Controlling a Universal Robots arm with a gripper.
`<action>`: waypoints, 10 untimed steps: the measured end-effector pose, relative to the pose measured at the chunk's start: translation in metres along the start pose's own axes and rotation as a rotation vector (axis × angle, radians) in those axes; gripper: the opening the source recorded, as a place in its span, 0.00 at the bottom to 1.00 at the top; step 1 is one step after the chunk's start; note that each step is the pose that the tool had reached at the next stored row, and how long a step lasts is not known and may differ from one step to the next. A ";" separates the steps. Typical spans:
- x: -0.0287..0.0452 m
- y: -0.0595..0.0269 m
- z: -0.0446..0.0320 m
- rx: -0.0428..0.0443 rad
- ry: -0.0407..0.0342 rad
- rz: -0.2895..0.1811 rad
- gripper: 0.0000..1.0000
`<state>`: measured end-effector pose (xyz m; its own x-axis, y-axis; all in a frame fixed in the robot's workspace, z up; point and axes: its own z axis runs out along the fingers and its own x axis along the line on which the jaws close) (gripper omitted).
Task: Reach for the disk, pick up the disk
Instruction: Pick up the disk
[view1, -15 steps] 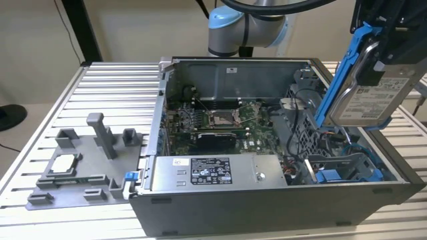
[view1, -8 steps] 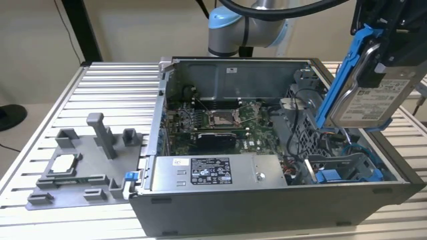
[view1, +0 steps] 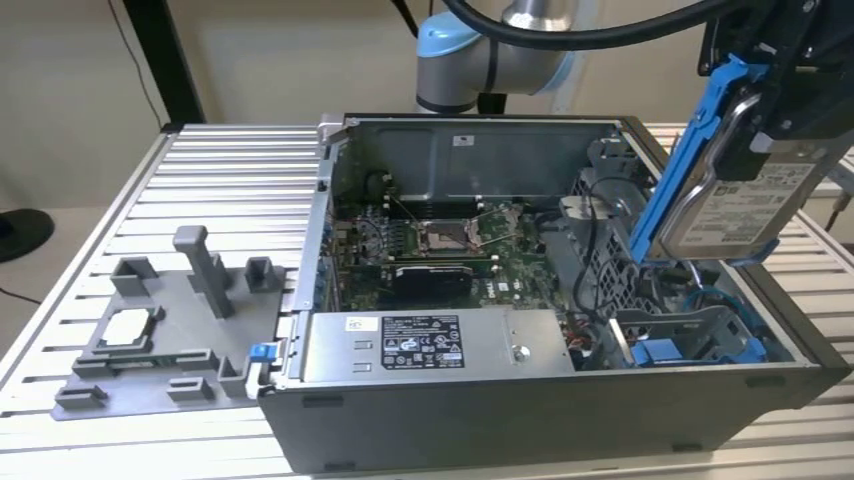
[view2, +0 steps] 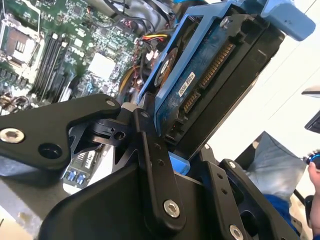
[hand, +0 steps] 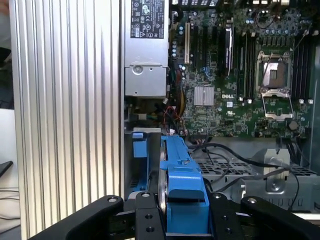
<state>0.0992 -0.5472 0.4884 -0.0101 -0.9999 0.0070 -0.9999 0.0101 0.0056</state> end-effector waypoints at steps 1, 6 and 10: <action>0.0005 -0.0001 0.0002 -0.0023 0.0000 -0.004 0.00; 0.0029 -0.0009 0.0005 -0.0060 0.0003 -0.027 0.00; 0.0103 -0.0022 0.0006 -0.0060 0.0003 -0.031 0.00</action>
<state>0.1012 -0.5575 0.4878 0.0212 -0.9998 0.0070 -0.9997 -0.0211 0.0118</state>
